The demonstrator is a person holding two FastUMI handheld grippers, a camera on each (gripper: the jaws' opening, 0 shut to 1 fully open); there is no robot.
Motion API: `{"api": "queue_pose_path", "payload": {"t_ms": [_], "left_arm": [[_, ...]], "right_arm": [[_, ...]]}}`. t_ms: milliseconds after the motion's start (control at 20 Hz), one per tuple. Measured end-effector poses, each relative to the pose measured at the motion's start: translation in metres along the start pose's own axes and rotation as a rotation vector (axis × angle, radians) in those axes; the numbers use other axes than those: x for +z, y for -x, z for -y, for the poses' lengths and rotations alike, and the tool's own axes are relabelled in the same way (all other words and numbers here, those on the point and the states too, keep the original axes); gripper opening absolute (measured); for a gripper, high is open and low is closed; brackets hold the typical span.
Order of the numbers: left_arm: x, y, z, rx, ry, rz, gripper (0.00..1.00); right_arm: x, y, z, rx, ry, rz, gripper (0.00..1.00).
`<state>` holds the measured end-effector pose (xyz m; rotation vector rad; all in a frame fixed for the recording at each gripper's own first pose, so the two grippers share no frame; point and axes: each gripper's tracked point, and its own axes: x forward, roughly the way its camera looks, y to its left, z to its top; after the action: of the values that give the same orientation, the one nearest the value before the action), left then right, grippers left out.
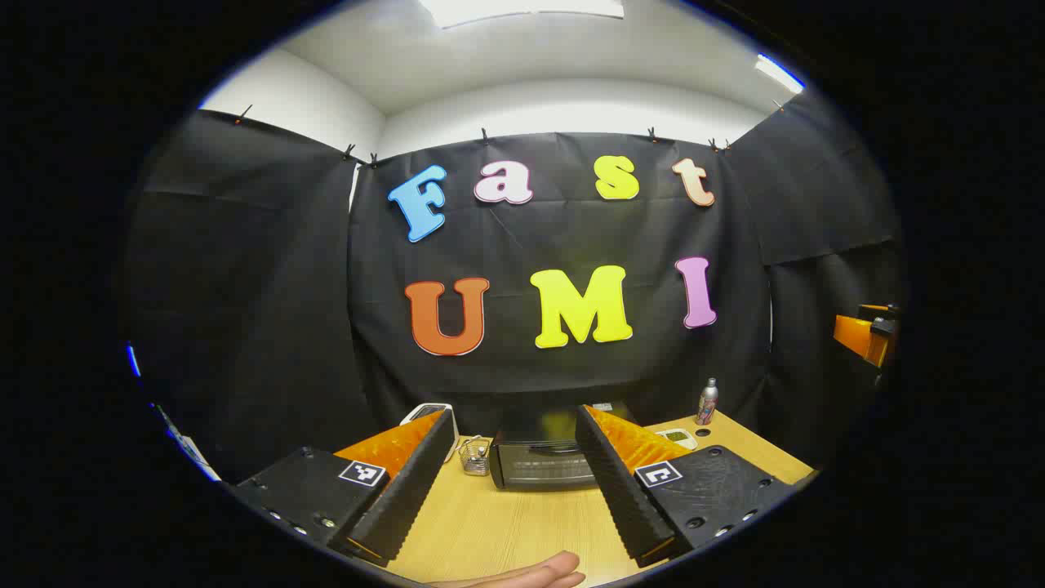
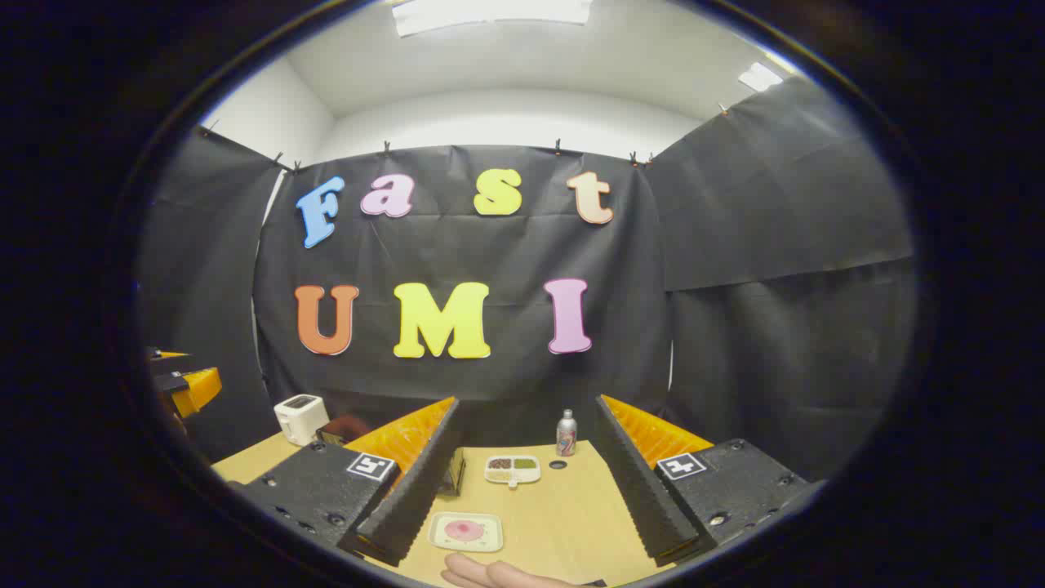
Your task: Open the electric oven with the left hand, put the food in, and close the electric oven.
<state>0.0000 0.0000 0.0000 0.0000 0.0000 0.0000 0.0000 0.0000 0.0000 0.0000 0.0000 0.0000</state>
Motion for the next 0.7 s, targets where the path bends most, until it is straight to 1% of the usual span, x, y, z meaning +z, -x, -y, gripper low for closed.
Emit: {"api": "queue_pose_path", "payload": {"t_ms": [50,100,350,700], "left_arm": [[0.000,0.000,0.001,-0.004,-0.002,-0.002,0.84],[0.000,0.000,0.004,-0.009,-0.002,-0.003,0.94],[0.006,0.000,0.012,-0.019,-0.012,0.019,0.96],[0.008,0.002,0.023,-0.042,-0.014,0.042,0.96]], "right_arm": [[0.000,-0.001,0.002,-0.005,0.002,0.002,0.99],[-0.001,-0.001,0.004,-0.006,0.006,0.000,0.99],[-0.001,0.001,0.013,-0.011,0.004,0.007,0.99],[0.000,0.005,0.015,0.001,0.011,0.015,0.99]]}}
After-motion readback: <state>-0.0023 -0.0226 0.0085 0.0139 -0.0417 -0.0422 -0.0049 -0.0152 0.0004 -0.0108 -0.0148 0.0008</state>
